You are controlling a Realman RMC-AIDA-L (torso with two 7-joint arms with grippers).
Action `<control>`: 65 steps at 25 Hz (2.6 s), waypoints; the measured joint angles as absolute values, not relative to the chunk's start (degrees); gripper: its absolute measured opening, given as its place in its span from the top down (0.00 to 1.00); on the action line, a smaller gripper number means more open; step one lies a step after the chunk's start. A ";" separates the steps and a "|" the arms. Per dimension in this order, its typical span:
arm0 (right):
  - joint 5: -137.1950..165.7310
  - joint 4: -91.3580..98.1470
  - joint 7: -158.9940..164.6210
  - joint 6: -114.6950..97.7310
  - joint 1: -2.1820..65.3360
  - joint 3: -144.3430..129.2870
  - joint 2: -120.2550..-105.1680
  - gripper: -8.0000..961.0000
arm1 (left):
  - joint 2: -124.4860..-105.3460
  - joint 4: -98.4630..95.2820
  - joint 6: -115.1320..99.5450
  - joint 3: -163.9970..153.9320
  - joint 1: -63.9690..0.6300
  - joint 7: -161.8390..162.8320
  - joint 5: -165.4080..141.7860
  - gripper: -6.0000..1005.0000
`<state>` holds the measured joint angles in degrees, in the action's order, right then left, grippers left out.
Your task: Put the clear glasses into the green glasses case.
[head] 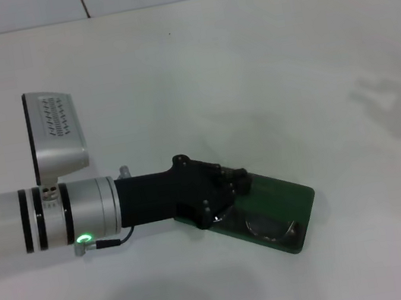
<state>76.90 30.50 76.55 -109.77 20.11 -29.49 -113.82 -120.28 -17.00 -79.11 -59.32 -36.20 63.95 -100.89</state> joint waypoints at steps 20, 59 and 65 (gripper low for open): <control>76.90 30.40 75.48 -108.89 20.30 -29.71 -113.91 0.74 | -120.32 -16.87 -78.56 -59.01 -33.92 63.90 -100.91 0.89; 94.78 29.00 72.67 -101.53 31.95 -53.64 -116.05 0.14 | -113.66 -28.04 -104.24 -55.65 -22.56 67.30 -92.16 0.17; 91.15 26.85 72.74 -99.24 33.54 -60.44 -116.19 0.14 | -113.35 -28.09 -104.87 -55.67 -22.45 67.55 -92.40 0.14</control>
